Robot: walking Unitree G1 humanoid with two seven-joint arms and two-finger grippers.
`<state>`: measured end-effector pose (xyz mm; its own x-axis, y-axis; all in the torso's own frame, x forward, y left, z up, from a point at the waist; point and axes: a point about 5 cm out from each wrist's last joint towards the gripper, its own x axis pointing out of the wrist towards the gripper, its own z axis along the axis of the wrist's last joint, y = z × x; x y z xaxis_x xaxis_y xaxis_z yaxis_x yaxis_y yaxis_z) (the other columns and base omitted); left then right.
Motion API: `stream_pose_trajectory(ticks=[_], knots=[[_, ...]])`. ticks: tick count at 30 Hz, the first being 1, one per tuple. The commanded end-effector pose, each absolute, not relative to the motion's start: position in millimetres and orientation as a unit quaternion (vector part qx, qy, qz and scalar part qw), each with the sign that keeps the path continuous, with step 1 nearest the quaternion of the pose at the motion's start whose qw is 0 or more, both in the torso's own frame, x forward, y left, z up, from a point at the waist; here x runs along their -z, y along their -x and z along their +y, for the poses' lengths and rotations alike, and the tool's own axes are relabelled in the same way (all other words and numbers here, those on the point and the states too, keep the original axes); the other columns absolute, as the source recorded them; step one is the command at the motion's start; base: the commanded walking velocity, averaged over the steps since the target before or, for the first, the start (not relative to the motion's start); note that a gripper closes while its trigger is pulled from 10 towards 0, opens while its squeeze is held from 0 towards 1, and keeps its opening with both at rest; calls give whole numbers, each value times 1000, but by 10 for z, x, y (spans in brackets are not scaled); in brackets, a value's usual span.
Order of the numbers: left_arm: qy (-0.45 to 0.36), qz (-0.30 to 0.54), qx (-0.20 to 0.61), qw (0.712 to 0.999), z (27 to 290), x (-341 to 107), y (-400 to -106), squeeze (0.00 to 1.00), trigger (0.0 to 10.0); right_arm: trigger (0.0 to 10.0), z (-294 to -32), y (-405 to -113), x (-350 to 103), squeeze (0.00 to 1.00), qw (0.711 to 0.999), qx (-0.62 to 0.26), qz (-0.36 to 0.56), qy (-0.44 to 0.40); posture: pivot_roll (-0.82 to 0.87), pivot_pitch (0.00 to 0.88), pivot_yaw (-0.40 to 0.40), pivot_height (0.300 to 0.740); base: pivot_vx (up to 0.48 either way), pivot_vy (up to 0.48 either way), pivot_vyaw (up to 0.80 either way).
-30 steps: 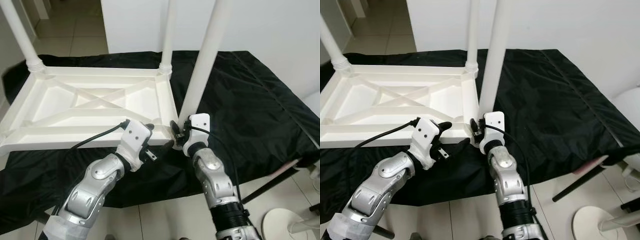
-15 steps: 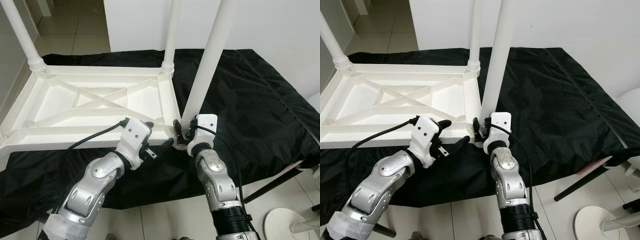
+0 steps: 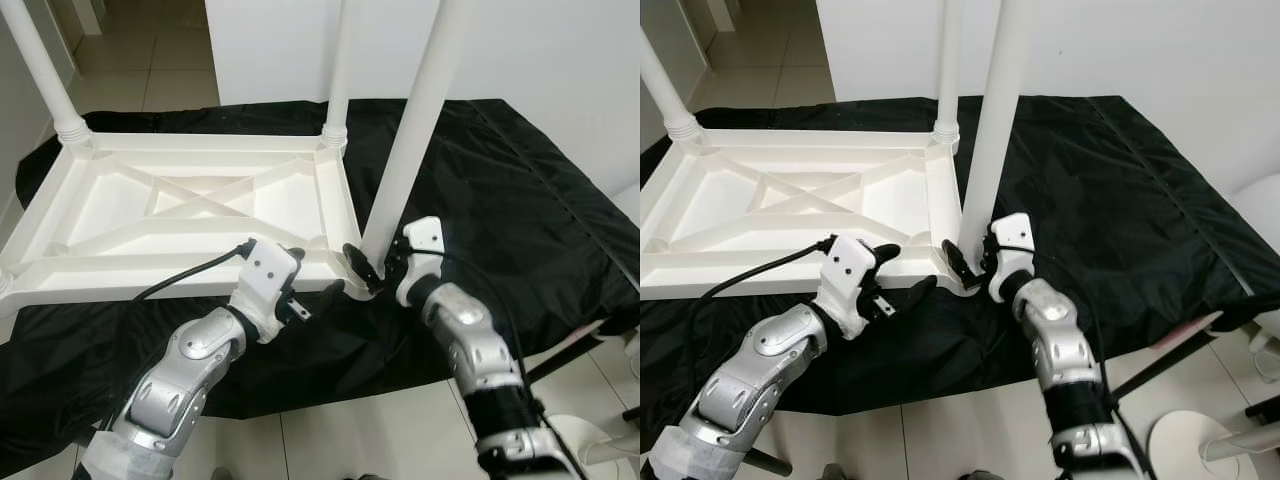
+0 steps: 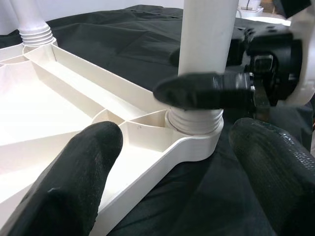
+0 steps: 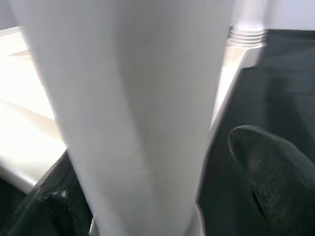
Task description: Building children table
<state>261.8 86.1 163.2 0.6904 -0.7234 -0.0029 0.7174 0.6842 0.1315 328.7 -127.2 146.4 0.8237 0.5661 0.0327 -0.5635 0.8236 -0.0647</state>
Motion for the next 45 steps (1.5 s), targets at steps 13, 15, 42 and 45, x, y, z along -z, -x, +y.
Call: stream_pose_trajectory(ticks=[13, 15, 42, 45], knots=[[-68, -22, 433, 899, 804, -1641, -2569, 0, 10000, 10000, -1108, -3410, -1487, 0, 909, -411, -27, 66, -8, 61, -27, 740, 0, 0, 0], [-68, -22, 432, 899, 805, -1642, -2567, 0, 10000, 3216, -1113, -3435, -1478, 0, 906, -417, -24, 67, -3, 58, -31, 740, 0, 0, 0], [-66, -20, 425, 902, 811, -1622, -2557, 0, 10000, 10000, -1176, -3379, -1262, 0, 965, -262, 6, 12, -11, 72, -39, 740, 0, 0, 0], [-65, -19, 426, 902, 811, -1622, -2557, 0, 10000, 10000, -1164, -3360, -1246, 0, 973, -230, 7, 5, -12, 72, -38, 740, 0, 0, 0]])
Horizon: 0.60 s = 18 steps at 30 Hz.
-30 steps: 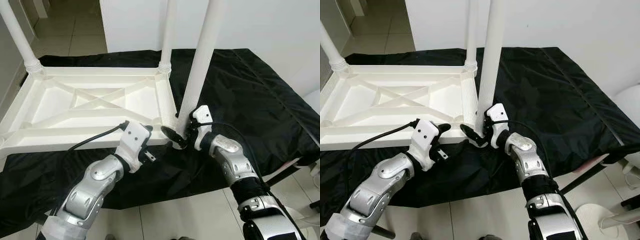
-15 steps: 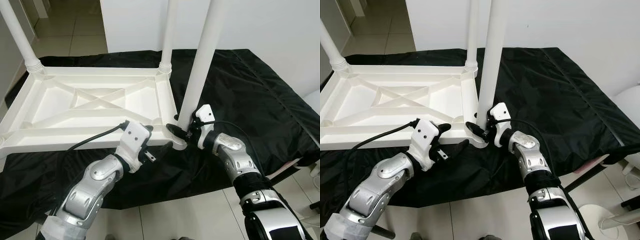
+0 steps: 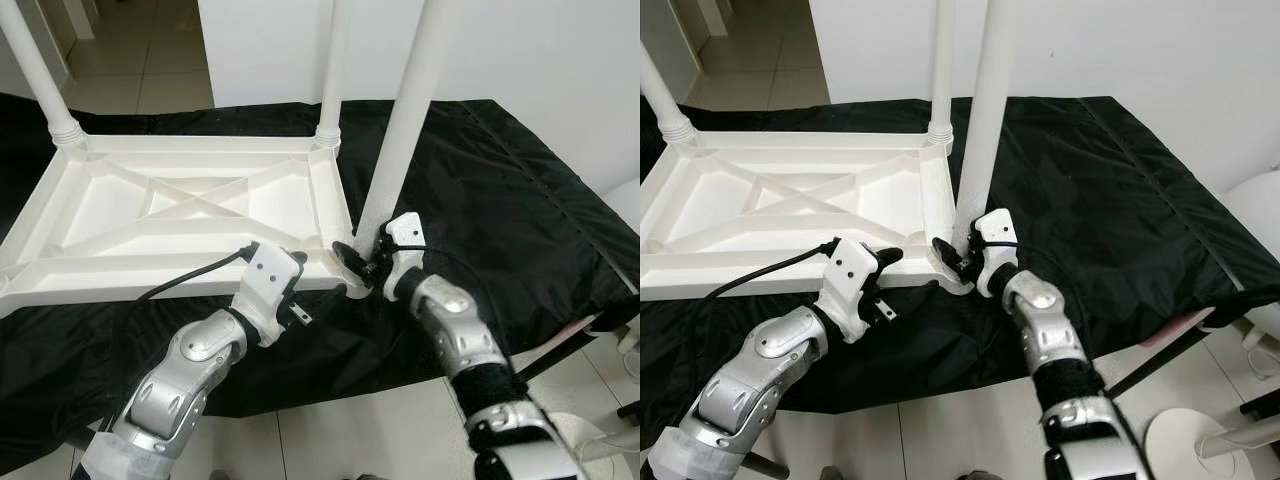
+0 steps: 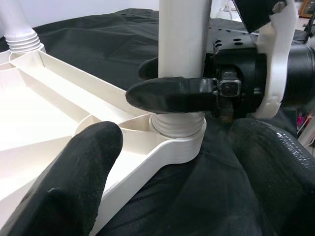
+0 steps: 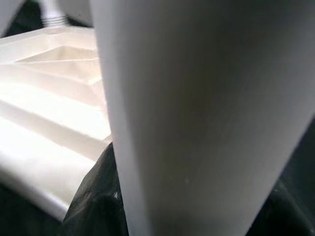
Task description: Building children table
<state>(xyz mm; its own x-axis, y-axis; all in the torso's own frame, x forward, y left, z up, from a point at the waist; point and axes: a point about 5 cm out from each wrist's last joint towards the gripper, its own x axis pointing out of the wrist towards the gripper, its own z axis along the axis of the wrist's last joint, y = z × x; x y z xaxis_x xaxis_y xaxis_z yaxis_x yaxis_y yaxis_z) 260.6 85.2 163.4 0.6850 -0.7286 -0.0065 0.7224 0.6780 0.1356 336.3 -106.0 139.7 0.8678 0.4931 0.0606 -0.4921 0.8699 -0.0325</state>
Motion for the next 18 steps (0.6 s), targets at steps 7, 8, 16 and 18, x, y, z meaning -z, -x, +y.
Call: stream_pose_trajectory(ticks=[7, 8, 16, 18], knots=[[-67, -17, 430, 900, 806, -1616, -2542, 0, 10000, 10000, -1006, -3156, -1262, 0, 998, -67, -17, -6, -8, 72, -42, 740, 0, 0, 0], [-67, -17, 430, 900, 805, -1617, -2540, 0, 10000, 10000, -987, -3142, -1263, 0, 998, -67, -15, -6, -8, 72, -42, 740, 0, 0, 0], [-65, -15, 432, 899, 791, -1606, -2522, 0, 10000, 10000, -884, -3052, -1288, 0, 997, -73, -10, -27, -7, 76, -48, 740, 0, 0, 0], [-64, -15, 433, 899, 786, -1604, -2518, 0, 10000, 10000, -904, -3035, -1302, 0, 998, -62, -9, -29, -5, 77, -52, 740, 0, 0, 0]])
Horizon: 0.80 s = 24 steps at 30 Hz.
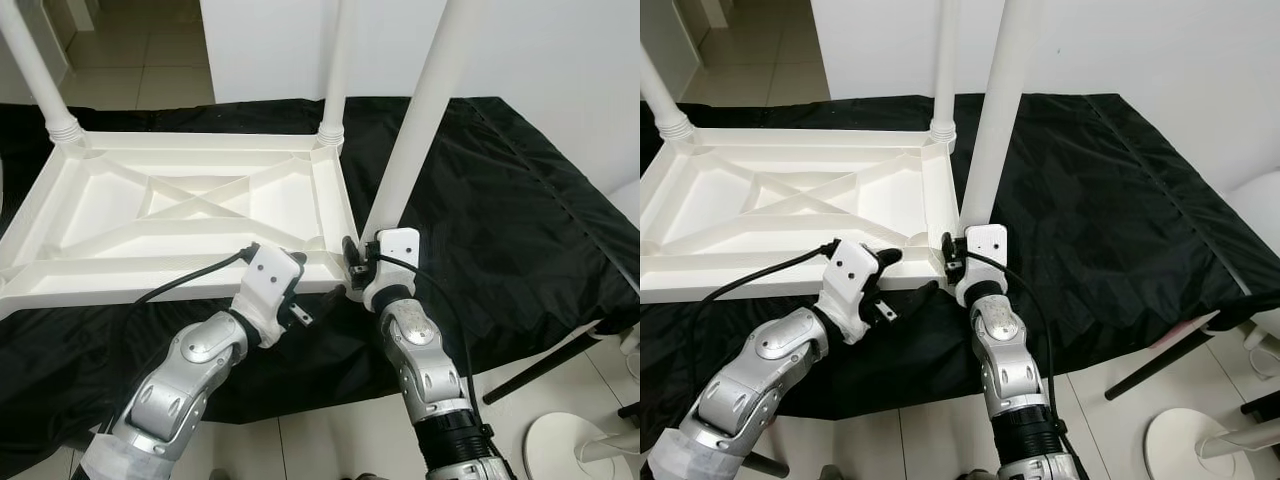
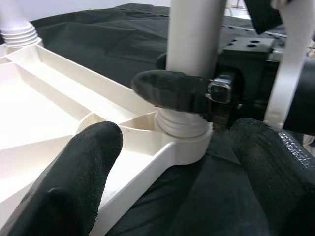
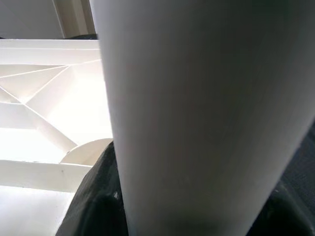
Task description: Building children table
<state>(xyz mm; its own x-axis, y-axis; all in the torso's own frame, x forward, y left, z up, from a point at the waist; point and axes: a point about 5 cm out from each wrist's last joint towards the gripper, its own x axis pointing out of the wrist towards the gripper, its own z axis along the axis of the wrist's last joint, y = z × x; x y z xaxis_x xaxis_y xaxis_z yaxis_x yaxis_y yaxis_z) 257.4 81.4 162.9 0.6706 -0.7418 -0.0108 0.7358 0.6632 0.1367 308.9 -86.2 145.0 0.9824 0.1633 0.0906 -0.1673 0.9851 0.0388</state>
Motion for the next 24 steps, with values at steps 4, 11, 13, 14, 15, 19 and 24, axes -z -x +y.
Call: stream_pose_trajectory(ticks=[4, 11, 13, 14, 15, 19, 24], knots=[[-63, -15, 431, 900, 784, -1601, -2511, 0, 10000, 10000, -914, -3008, -1348, 1000, 997, -71, -20, -36, -2, 76, -57, 740, 0, 0, 0], [-63, -15, 428, 901, 785, -1593, -2504, 0, 10000, 10000, -1054, -3060, -1432, 1000, 995, -92, -43, -22, -1, 75, -62, 740, 0, 0, 0], [-63, -15, 427, 902, 789, -1594, -2505, 0, 10000, 10000, -1111, -3085, -1442, 0, 993, -111, -44, -18, -1, 75, -62, 740, 0, 0, 0], [-63, -15, 427, 902, 789, -1594, -2505, 0, 10000, 10000, -1111, -3085, -1442, 0, 993, -111, -44, -18, -1, 75, -62, 740, 0, 0, 0], [-63, -15, 426, 902, 794, -1597, -2509, 0, 10000, 10000, -1136, -3099, -1438, 0, 989, -140, -41, -15, -2, 76, -62, 740, 0, 0, 0], [-63, -16, 425, 903, 801, -1602, -2516, 0, 10000, 10000, -1144, -3107, -1428, 0, 974, -222, -40, 7, -8, 79, -56, 740, 0, 0, 0], [-62, -18, 425, 903, 798, -1615, -2535, 0, 10000, 10000, -1152, -3148, -1380, 0, 948, -313, -33, 45, -17, 78, -45, 740, 0, 0, 0]])
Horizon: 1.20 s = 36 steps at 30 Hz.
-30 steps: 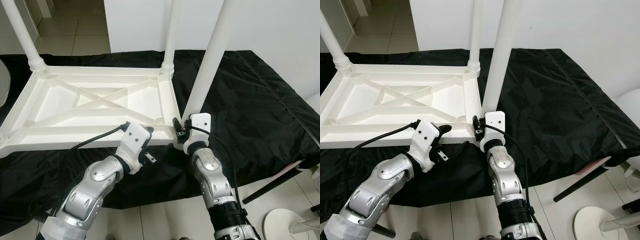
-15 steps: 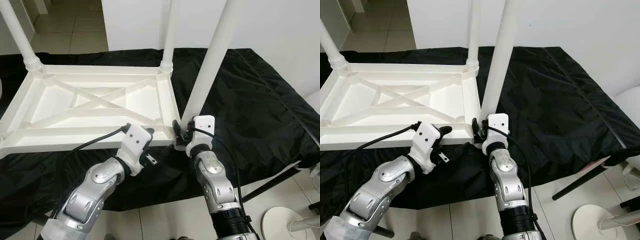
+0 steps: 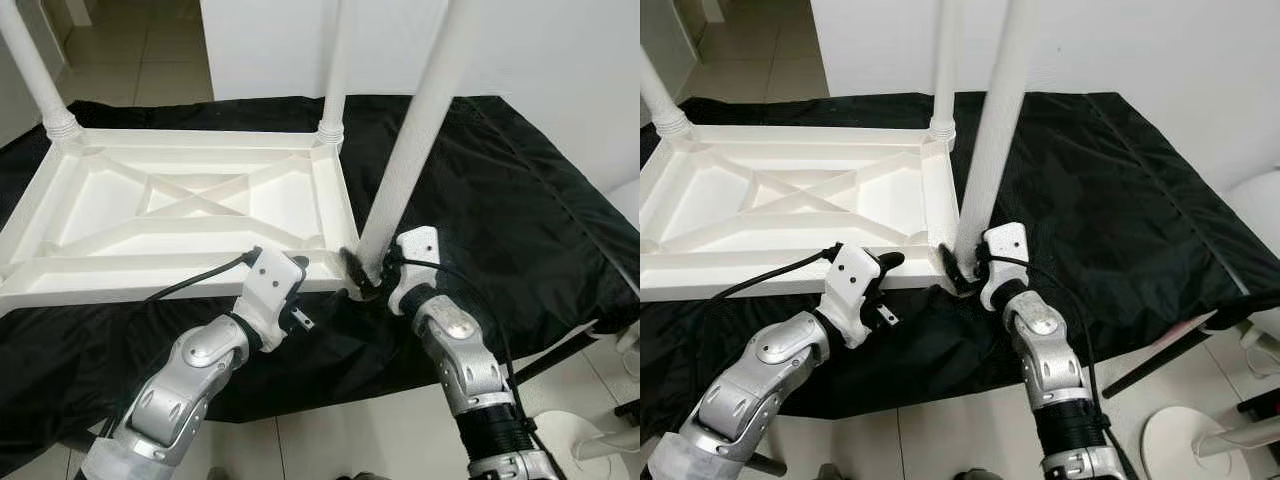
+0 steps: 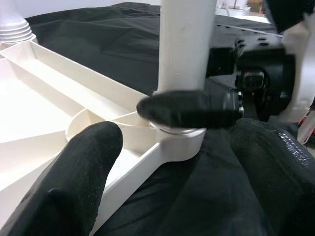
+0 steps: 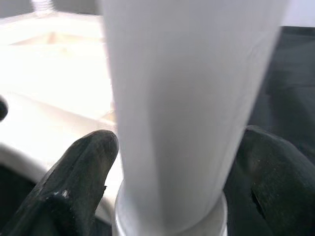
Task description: Building children table
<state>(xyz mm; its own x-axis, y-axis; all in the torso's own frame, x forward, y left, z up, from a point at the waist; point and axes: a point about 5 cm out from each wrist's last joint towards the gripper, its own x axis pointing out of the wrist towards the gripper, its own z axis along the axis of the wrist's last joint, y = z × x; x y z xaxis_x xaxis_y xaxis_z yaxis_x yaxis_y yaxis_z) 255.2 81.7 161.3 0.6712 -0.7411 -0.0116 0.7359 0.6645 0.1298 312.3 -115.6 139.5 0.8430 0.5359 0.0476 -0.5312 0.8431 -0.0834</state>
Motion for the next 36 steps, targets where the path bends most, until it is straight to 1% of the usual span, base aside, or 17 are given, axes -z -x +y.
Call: stream_pose_trajectory(ticks=[1, 6, 8, 12, 13, 14, 15, 16, 17, 18, 19, 27, 28, 30, 31, 32, 36], knots=[[-62, -18, 425, 903, 798, -1615, -2535, 0, 10000, 10000, -1152, -3148, -1380, 0, 948, -313, -33, 45, -17, 78, -45, 740, 0, 0, 0], [-63, -20, 427, 902, 791, -1628, -2547, 0, 10000, 10000, -1193, -3250, -1402, 0, 926, -369, -33, 68, -20, 75, -41, 740, 0, 0, 0], [-63, -20, 427, 902, 791, -1628, -2547, 0, 10000, 10000, -1193, -3250, -1402, 0, 926, -369, -33, 68, -20, 75, -41, 740, 0, 0, 0], [-64, -21, 428, 901, 793, -1641, -2562, 0, 10000, 10000, -1200, -3320, -1380, 0, 910, -403, -26, 96, -15, 75, -36, 740, 0, 0, 0], [-64, -21, 428, 901, 793, -1641, -2562, 0, 10000, 10000, -1200, -3320, -1380, 0, 910, -403, -26, 96, -15, 75, -36, 740, 0, 0, 0], [-64, -22, 427, 902, 795, -1646, -2566, 0, 10000, 4000, -1206, -3332, -1366, 0, 907, -409, -23, 101, -15, 75, -36, 740, 0, 0, 0], [-64, -22, 427, 902, 795, -1646, -2566, 0, 10000, 4000, -1206, -3332, -1366, 0, 907, -409, -23, 101, -15, 75, -36, 740, 0, 0, 0], [-65, -23, 427, 902, 797, -1650, -2568, 0, 10000, 2941, -1217, -3343, -1348, 0, 906, -411, -17, 102, -11, 75, -35, 740, 0, 0, 0], [-65, -23, 427, 902, 797, -1650, -2568, 0, 10000, 2941, -1217, -3343, -1348, 0, 906, -411, -17, 102, -11, 75, -35, 740, 0, 0, 0], [-66, -23, 427, 902, 800, -1653, -2567, 0, 10000, 667, -1228, -3348, -1337, 0, 904, -415, -14, 103, -10, 75, -36, 740, 0, 0, 0], [-66, -23, 427, 902, 801, -1654, -2567, 0, 10000, 0, -1234, -3352, -1330, 0, 903, -418, -13, 103, -10, 75, -36, 740, 0, 0, 0], [-66, -21, 425, 903, 815, -1650, -2549, 0, 10000, 0, -1289, -3351, -1230, 0, 896, -434, 3, 98, -1, 81, -39, 740, 0, 0, 0], [-66, -20, 424, 903, 817, -1648, -2548, 0, 10000, 1294, -1289, -3343, -1211, 0, 894, -437, 7, 97, 0, 81, -39, 740, 0, 0, 0], [-67, -19, 424, 903, 818, -1647, -2547, 0, 10000, 1294, -1288, -3338, -1200, 0, 893, -439, 10, 96, 0, 81, -39, 740, 0, 0, 0], [-67, -19, 424, 903, 822, -1648, -2545, 0, 10000, 10000, -1285, -3333, -1200, 0, 895, -437, 8, 89, 2, 81, -39, 740, 0, 0, 0], [-67, -19, 424, 903, 822, -1648, -2545, 0, 10000, 10000, -1285, -3333, -1200, 0, 895, -437, 8, 89, 2, 81, -39, 740, 0, 0, 0], [-67, -19, 424, 903, 829, -1646, -2538, 0, 10000, 10000, -1268, -3332, -1222, 0, 911, -406, -6, 70, 2, 82, -41, 740, 0, 0, 0]])
